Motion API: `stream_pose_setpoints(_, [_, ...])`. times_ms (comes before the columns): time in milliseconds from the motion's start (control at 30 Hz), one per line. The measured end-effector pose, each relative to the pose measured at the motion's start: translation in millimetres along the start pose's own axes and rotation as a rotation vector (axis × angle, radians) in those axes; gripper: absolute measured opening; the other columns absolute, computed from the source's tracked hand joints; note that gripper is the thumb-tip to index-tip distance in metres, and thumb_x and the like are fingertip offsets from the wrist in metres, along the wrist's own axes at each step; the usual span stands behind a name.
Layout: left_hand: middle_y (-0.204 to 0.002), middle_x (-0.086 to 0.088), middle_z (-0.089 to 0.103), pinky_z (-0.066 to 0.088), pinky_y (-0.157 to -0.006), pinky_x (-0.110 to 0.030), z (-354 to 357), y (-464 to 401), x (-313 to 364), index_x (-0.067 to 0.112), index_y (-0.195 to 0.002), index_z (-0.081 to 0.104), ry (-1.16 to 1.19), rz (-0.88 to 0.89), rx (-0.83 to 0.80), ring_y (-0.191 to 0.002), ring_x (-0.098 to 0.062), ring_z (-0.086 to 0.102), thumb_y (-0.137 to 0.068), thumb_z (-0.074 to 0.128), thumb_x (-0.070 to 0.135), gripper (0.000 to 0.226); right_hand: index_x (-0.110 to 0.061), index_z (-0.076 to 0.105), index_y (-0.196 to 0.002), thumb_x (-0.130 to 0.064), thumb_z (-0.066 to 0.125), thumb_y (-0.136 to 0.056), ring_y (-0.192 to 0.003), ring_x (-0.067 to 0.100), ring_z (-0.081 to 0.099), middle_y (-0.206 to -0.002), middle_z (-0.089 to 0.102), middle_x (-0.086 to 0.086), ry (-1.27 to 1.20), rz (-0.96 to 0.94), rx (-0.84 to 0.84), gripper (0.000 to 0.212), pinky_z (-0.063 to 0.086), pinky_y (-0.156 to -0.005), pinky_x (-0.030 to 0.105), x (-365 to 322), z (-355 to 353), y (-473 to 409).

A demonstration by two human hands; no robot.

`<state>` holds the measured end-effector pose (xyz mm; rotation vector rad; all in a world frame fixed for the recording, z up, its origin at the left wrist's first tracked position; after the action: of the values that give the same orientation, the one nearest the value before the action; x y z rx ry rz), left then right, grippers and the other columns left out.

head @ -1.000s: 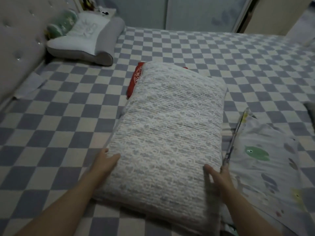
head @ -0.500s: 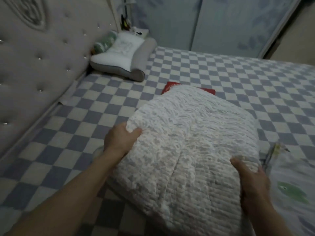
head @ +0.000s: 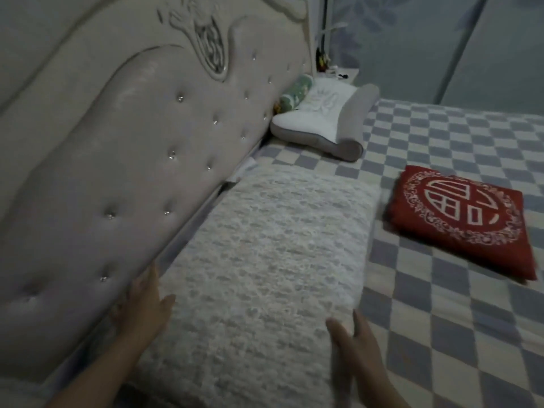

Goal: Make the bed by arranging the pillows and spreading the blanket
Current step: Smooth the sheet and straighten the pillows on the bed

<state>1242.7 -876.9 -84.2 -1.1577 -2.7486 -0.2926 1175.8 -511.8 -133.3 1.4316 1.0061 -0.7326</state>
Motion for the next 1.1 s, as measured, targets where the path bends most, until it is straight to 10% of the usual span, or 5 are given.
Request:
stream_pose_setpoints(100, [-0.145,-0.019,0.034,0.033,-0.107,-0.047,35.9,-9.9,-41.7,0.014,-0.146,0.024,-0.012,-0.052,-0.154,-0.131,-0.038,0.034,-0.087,0.056,0.036,0.071,-0.006,0.050,-0.124,-0.048,0.088,-0.044,-0.106,0.018,0.056,-0.121,0.060,0.014,-0.015,0.042,-0.082,0.098,0.047,-0.068,0.006,35.5,35.5,4.2])
stream_pose_setpoints(300, [-0.140,-0.029,0.039,0.034,-0.107,-0.045,53.8,-55.5,-46.6,-0.006,-0.138,0.032,0.223,-0.086,-0.175,-0.128,-0.039,0.041,-0.089,0.058,0.029,0.065,-0.010,0.048,-0.124,-0.023,0.075,-0.075,-0.098,0.025,0.060,-0.121,0.060,0.012,-0.067,0.061,0.107,0.058,0.052,-0.079,0.031,34.8,33.4,-30.8])
stream_pose_setpoints(500, [-0.136,-0.016,0.051,0.042,-0.101,-0.040,70.3,-69.8,-35.7,0.004,-0.133,0.047,0.649,-0.317,-0.417,-0.120,-0.032,0.052,-0.066,0.074,0.055,0.089,-0.012,0.042,-0.132,-0.041,0.089,-0.050,-0.112,0.031,0.057,-0.126,0.057,0.011,-0.021,0.096,0.174,0.099,0.046,-0.097,0.050,43.0,41.6,-56.0])
stream_pose_setpoints(733, [-0.098,-0.017,0.070,0.049,-0.075,-0.037,-28.7,-50.1,7.4,0.004,-0.097,0.067,0.516,0.260,0.391,-0.090,-0.033,0.064,-0.081,0.065,0.030,0.030,-0.013,0.050,-0.127,-0.006,0.074,-0.076,-0.098,0.029,0.062,-0.114,0.062,0.010,-0.170,-0.070,0.317,0.056,0.050,-0.086,0.042,25.0,64.0,-56.3])
stream_pose_setpoints(1100, [-0.132,-0.031,0.046,0.039,-0.094,-0.051,41.3,-78.1,-85.9,-0.002,-0.134,0.039,0.119,-0.027,0.052,-0.118,-0.047,0.046,-0.080,0.051,-0.005,0.056,-0.021,0.010,-0.150,-0.013,0.064,-0.087,-0.134,0.028,0.037,-0.154,0.026,0.004,0.047,-0.057,0.024,0.083,0.040,-0.096,0.032,12.9,106.1,-70.3])
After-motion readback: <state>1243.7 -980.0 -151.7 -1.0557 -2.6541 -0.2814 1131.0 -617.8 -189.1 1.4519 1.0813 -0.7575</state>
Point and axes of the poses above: each hand's wrist, its own y-axis away from the middle knuckle, its own z-axis out of the palm, x = y × z, the point moved 4 cm from there along -y, towards the middle knuckle
